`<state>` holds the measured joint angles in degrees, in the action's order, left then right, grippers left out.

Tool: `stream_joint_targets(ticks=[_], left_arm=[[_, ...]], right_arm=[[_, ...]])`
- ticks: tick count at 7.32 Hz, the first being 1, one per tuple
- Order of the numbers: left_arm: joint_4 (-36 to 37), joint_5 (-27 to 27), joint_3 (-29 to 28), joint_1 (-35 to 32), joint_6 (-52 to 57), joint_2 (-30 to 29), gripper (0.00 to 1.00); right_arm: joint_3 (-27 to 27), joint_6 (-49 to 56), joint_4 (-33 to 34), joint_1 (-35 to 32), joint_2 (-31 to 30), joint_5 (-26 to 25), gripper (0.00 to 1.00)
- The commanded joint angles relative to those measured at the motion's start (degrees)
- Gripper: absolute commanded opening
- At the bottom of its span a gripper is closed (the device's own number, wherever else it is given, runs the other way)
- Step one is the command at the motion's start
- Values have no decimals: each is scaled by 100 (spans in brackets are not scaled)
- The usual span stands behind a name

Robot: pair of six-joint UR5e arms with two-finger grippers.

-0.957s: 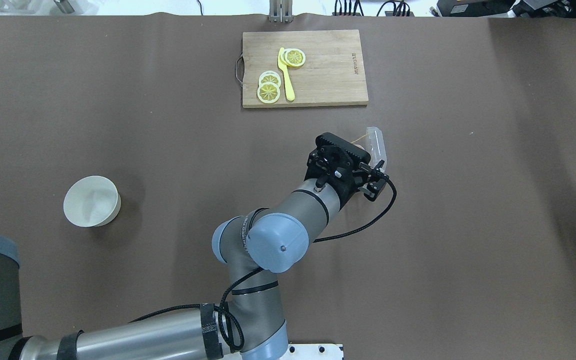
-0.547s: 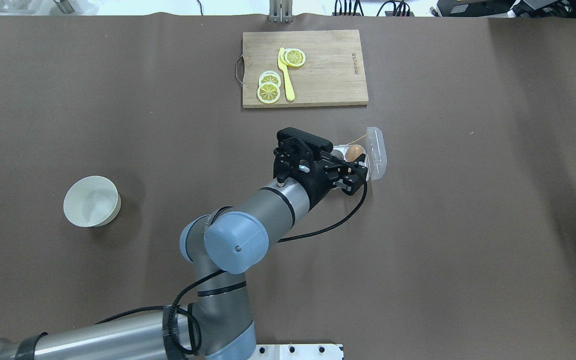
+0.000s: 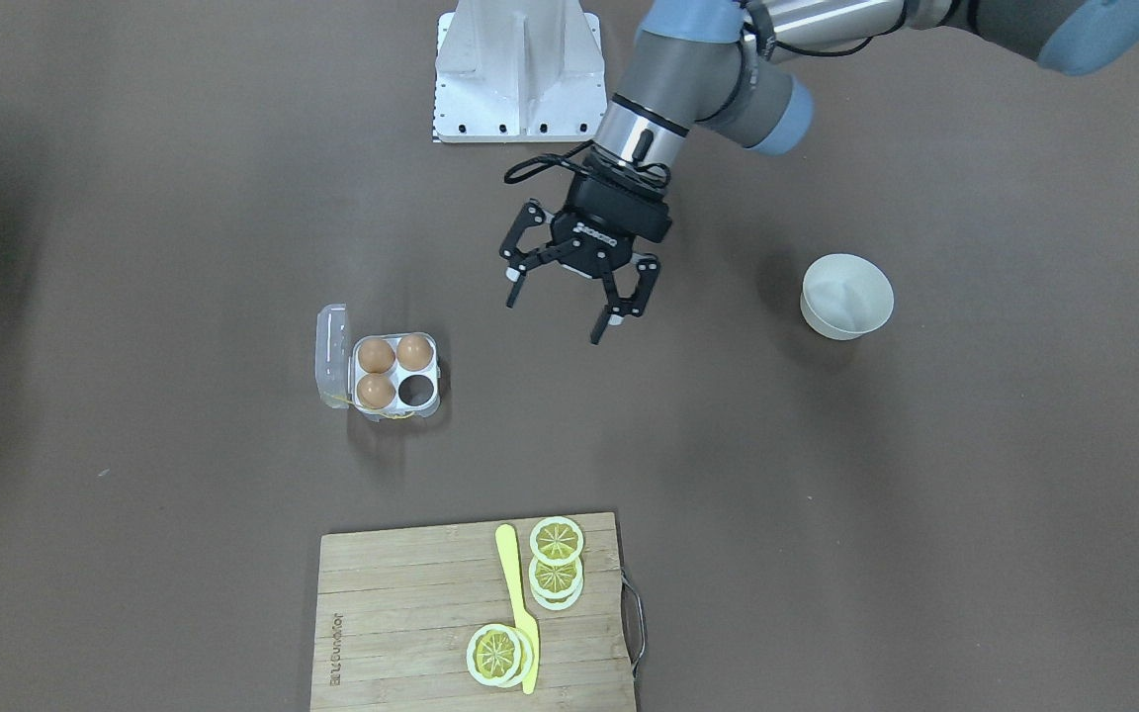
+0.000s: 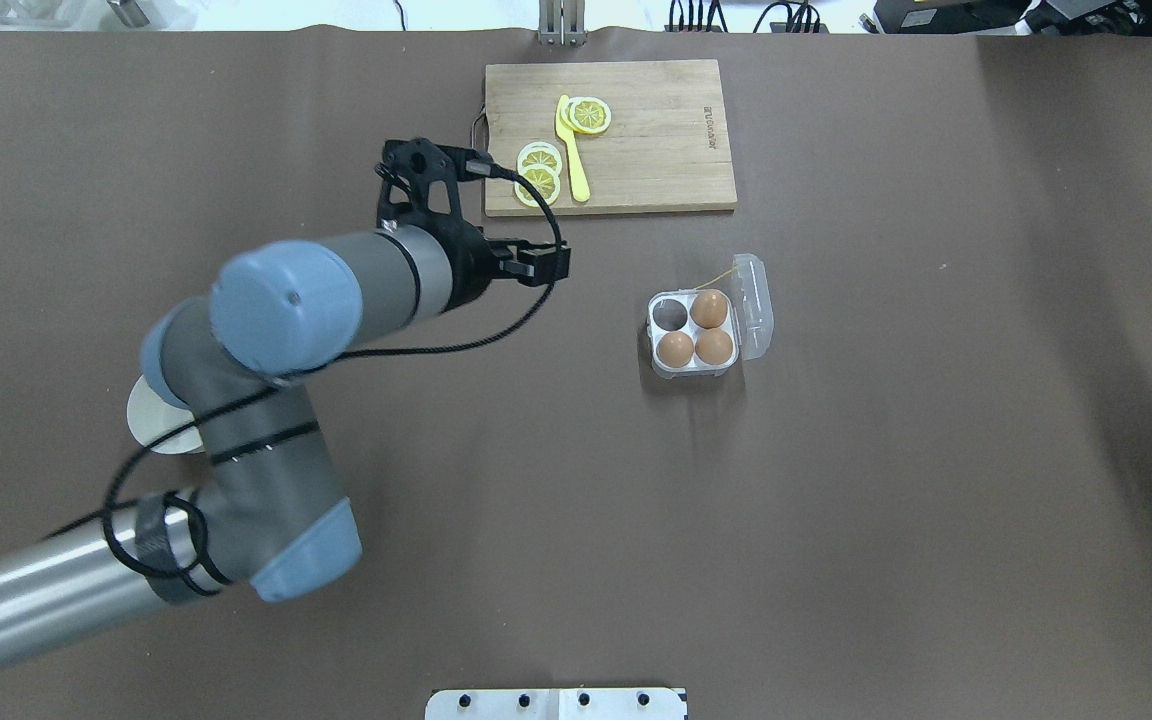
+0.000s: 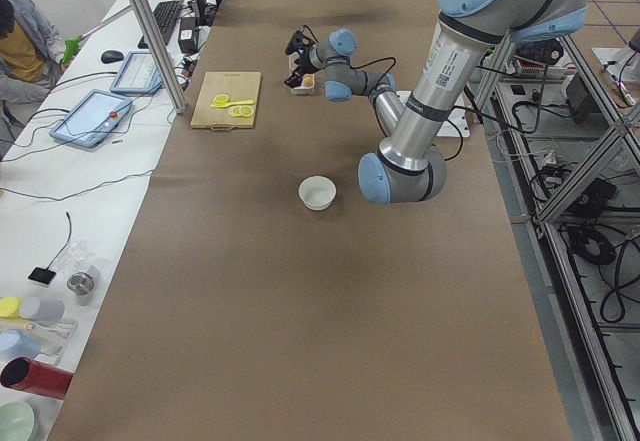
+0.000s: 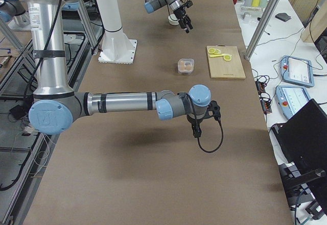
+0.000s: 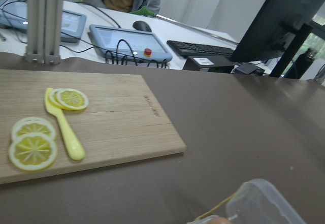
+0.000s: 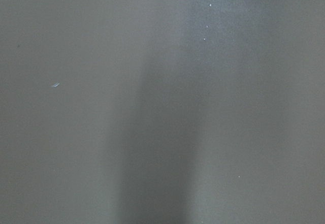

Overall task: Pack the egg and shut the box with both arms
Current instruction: 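Withdraw the left gripper from the egg box toward its rest side, then push the clear lid down with the right gripper while the left arm retracts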

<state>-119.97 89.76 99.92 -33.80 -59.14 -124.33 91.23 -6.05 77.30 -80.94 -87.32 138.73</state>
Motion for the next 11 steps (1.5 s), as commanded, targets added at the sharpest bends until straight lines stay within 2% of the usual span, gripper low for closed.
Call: stream_joint_targets(ticks=[1,2,3,4,5,6,7,8,9,11], left_arm=[[1423,1961,694,-1396,679,730,98],[1485,2036,765,-1688,1006,1562,98],[1903,2072,766,-1900,922,2031,98],[2464,2368,749,-2372,1104,2088,98],[2870,3049,740,-2777,2281,2176,98],[3466,3448,757,-3250,3441,2324,98],[3759,3600,766,-3464,3714,2422,98],[3701,3732,766,-3553,3725,2631,98],[3700,3777,783,-3632,3734,2642,98],[3709,3803,783,-3686,3725,2738,98]], right_arm=[[0,-37,-30,0,83,-57,100],[0,-45,-22,8,118,-74,100],[9,-133,-30,17,171,-92,100],[9,-386,-30,87,284,-101,100],[26,-571,-30,183,346,-179,100],[53,-660,-30,332,373,-328,100],[175,-1009,-30,551,382,-347,93],[428,-1656,-30,832,365,-338,51],[779,-2298,-22,1226,356,-390,1],[1097,-2959,-22,1912,417,-469,0]])
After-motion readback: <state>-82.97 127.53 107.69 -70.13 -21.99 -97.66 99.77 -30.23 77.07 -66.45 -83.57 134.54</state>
